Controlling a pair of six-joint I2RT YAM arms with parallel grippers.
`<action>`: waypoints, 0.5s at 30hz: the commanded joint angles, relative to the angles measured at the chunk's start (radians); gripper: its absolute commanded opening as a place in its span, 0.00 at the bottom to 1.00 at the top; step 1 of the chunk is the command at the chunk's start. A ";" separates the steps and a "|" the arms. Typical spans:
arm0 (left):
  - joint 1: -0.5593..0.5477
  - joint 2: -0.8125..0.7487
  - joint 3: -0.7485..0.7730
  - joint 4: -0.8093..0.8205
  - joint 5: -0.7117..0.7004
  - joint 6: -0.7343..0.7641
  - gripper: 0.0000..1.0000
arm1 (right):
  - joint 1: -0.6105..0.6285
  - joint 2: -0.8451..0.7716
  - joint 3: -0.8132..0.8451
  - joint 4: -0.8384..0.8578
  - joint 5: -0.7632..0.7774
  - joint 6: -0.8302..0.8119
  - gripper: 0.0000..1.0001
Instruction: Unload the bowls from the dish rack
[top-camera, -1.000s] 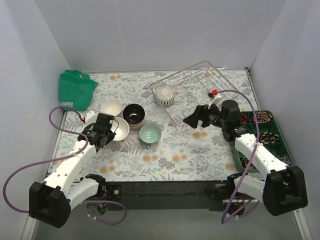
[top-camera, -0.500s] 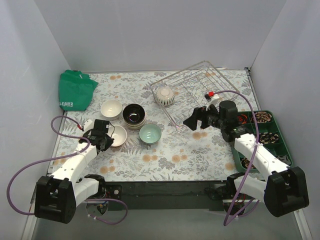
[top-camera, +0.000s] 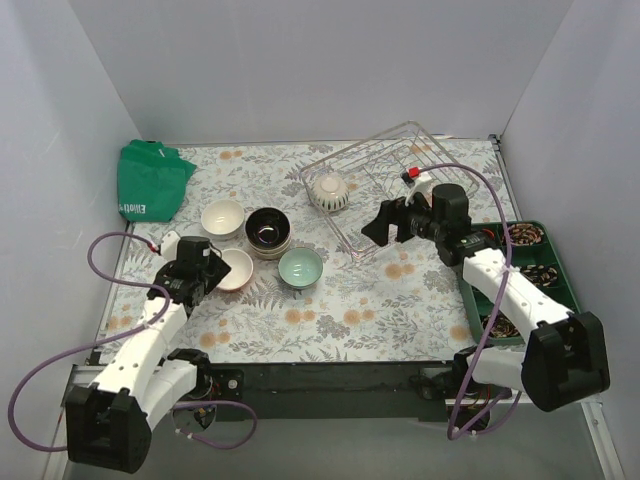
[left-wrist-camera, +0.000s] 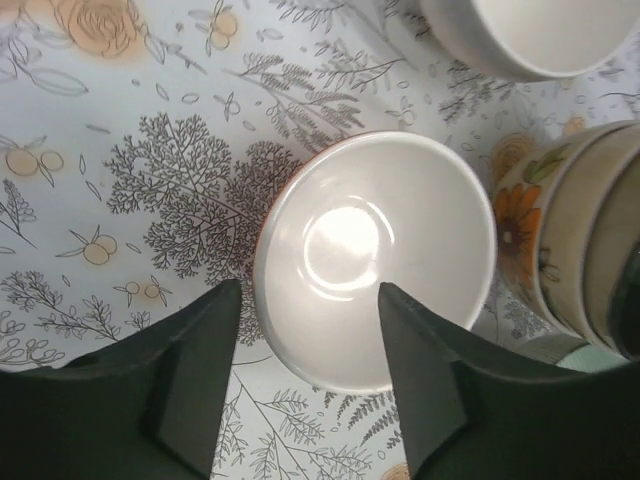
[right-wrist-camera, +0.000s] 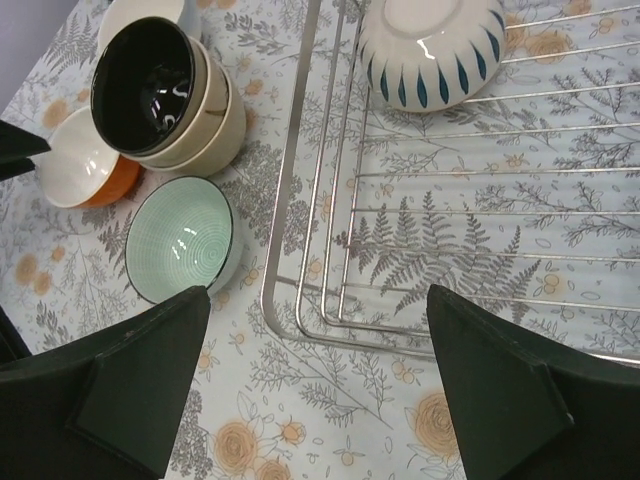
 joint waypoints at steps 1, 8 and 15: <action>0.006 -0.101 0.089 -0.041 -0.075 0.077 0.62 | 0.006 0.079 0.122 0.026 0.044 -0.003 0.98; 0.006 -0.217 0.114 0.015 -0.092 0.225 0.89 | 0.006 0.313 0.303 0.029 0.070 0.114 0.98; 0.003 -0.317 0.055 0.121 -0.081 0.359 0.98 | 0.006 0.553 0.487 0.029 0.077 0.269 0.99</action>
